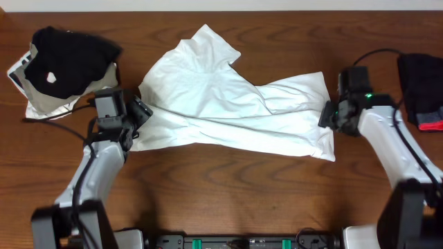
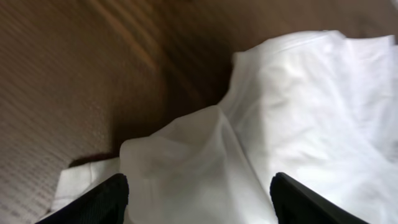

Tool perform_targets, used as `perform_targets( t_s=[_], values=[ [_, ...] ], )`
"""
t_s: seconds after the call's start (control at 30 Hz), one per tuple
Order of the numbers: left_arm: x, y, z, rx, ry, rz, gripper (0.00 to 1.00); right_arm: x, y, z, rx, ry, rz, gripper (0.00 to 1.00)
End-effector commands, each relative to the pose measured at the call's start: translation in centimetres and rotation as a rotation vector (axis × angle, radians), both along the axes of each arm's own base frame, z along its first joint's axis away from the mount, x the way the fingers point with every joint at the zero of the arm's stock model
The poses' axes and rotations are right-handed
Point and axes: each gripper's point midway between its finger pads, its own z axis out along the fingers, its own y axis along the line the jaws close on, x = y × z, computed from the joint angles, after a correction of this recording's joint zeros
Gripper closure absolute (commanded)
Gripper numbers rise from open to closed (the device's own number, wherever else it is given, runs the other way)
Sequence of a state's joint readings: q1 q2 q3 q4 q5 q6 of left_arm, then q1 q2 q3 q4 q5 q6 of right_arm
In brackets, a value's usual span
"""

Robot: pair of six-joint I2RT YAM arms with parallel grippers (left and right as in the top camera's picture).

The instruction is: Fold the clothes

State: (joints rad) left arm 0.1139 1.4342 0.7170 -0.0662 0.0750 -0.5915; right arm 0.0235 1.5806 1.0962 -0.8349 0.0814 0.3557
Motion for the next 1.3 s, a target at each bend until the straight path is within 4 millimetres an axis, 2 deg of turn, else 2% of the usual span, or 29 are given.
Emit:
perform_targets(
  t_s=[0.0, 0.1, 0.17, 0.27, 0.47, 0.7, 1.03, 1.13, 1.27],
  values=[
    [0.0, -0.4, 3.4, 0.009, -0.075, -0.032, 0.24, -0.4, 1.3, 3.7, 0.079, -0.041, 0.018, 0.45],
    [-1.2, -1.6, 4.3, -0.038, -0.066, -0.073, 0.24, -3.4, 3.6, 3.3, 0.184, 0.065, 0.071, 0.45],
    [-2.0, -2.6, 3.9, -0.083, -0.034, -0.106, 0.24, -4.9, 4.9, 2.3, 0.223, 0.125, 0.131, 0.44],
    [-2.9, -3.5, 2.9, -0.127, 0.018, -0.133, 0.24, -6.0, 5.5, 0.9, 0.23, 0.159, 0.15, 0.43],
    [-4.6, -3.7, 0.6, -0.118, 0.135, -0.168, 0.24, -6.7, 6.5, -1.1, 0.266, 0.165, 0.162, 0.42],
    [-5.7, -3.8, -1.1, -0.135, 0.217, -0.163, 0.24, -7.4, 8.4, -1.1, 0.381, 0.183, 0.181, 0.43],
    [-5.8, -6.4, -3.8, -0.342, 0.3, -0.144, 0.24, -7.6, 11.4, -0.6, 0.453, 0.172, 0.267, 0.44],
    [-5.3, -7.5, -3.7, -0.402, 0.281, -0.183, 0.25, -7.6, 11.9, -0.6, 0.451, 0.168, 0.287, 0.44],
    [-4.7, -7.6, -3.3, -0.42, 0.258, -0.171, 0.25, -7.4, 12.2, -0.6, 0.446, 0.159, 0.299, 0.43]
  ],
)
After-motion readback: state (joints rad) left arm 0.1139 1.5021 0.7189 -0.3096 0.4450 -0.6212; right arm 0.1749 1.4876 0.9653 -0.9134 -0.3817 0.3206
